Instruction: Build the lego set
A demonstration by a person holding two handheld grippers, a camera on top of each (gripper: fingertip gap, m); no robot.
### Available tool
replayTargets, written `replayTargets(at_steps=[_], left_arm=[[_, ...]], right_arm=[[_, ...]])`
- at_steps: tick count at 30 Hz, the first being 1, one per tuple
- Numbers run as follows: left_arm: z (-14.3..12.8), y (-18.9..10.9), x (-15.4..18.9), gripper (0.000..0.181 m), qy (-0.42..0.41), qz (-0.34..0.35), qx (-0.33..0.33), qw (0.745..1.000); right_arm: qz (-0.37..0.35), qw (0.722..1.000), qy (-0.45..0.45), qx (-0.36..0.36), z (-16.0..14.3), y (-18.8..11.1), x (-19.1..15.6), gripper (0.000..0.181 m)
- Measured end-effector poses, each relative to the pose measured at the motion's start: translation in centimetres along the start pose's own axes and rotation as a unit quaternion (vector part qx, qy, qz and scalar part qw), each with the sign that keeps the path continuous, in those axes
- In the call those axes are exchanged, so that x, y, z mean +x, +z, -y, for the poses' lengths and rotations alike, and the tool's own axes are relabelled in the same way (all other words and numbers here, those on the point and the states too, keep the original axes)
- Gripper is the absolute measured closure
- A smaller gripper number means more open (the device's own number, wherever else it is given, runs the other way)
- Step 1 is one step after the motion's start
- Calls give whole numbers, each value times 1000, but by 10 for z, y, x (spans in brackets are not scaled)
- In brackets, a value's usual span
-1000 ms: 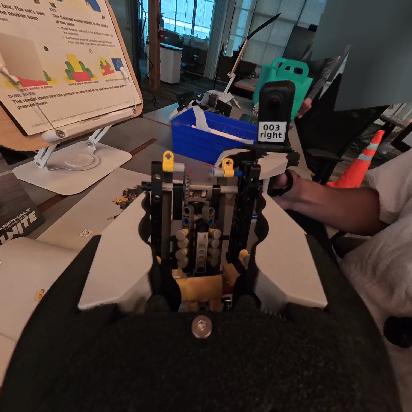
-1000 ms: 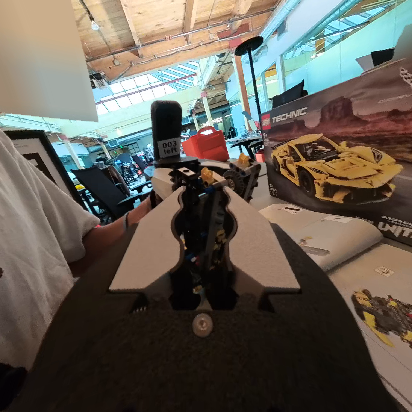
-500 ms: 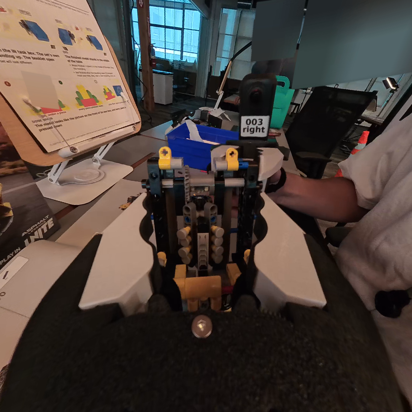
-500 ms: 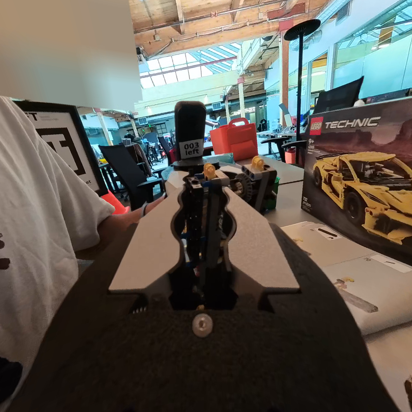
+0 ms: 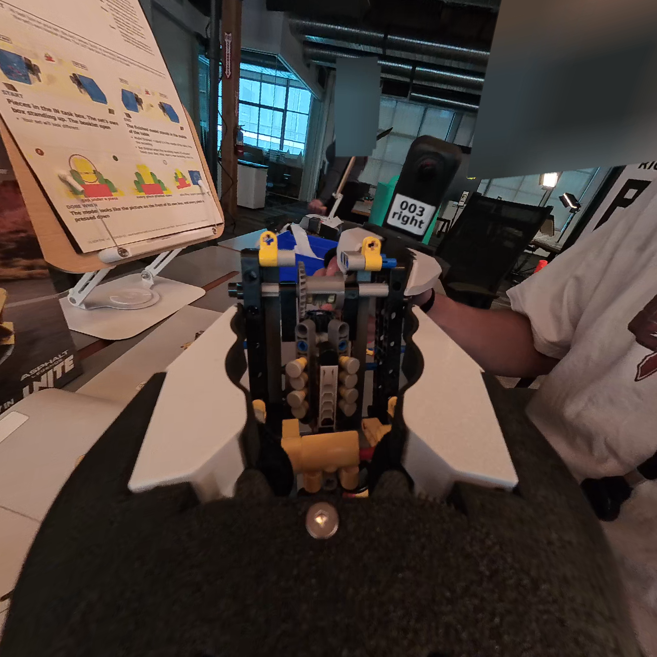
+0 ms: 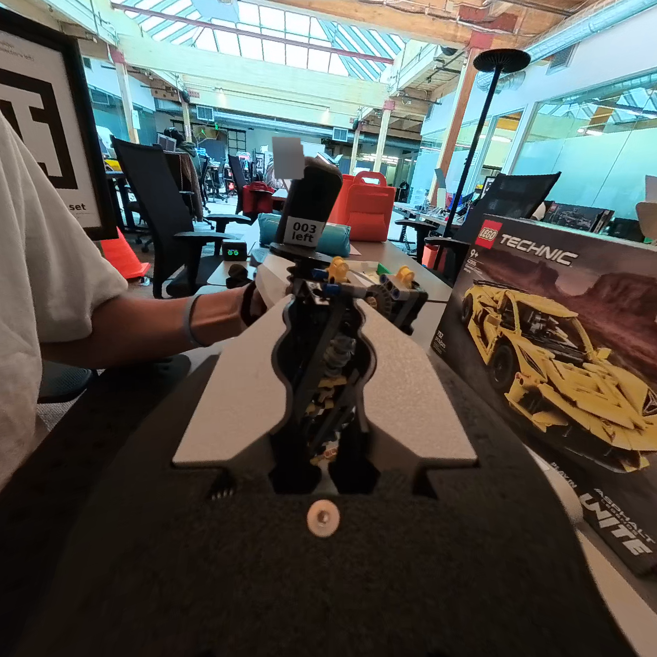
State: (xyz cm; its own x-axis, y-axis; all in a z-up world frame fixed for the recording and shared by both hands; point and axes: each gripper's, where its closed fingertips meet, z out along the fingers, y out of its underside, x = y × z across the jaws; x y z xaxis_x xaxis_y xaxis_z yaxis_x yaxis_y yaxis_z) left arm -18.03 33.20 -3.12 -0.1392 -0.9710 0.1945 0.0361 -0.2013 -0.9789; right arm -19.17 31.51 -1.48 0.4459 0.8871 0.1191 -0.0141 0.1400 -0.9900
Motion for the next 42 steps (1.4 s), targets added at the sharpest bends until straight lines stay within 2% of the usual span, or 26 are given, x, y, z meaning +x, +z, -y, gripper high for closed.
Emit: replayTargets(at_steps=[8,14,19,23,25,28,30,33,36,40,42], left_arm=[[1,-5,-4,93,4,16,2,1000],[5,-14,-18,95,3,67,23,997],[7,-17,-21,95,23,122,51,991],[7,-17,-18,95,55,174,64,981],[6,-17,-14,95,69,190,64,977],[6,-19,-12,95,85,226,74,968],[5,-21,-10,95,95,236,70,965],[7,-25,-1,95,78,201,68,974],[9,-33,2,95,51,153,66,985],[10,-41,2,106,46,115,44,991],[11,-46,-5,125,39,114,43,992]], right_arm=[[-35,998,35,-27,-2,5,2,153],[-151,987,43,-38,-3,9,13,160],[-227,962,152,-12,-6,7,15,162],[-236,955,177,3,-7,9,7,145],[-255,951,173,-5,-8,5,10,157],[-244,955,170,-8,-9,5,9,157],[-237,962,133,-18,-8,5,7,157],[-207,973,102,-18,-4,8,0,157],[-192,975,113,-17,-5,8,-1,157],[-179,977,112,-10,-3,8,-2,157],[-168,979,117,-7,-2,9,-4,157]])
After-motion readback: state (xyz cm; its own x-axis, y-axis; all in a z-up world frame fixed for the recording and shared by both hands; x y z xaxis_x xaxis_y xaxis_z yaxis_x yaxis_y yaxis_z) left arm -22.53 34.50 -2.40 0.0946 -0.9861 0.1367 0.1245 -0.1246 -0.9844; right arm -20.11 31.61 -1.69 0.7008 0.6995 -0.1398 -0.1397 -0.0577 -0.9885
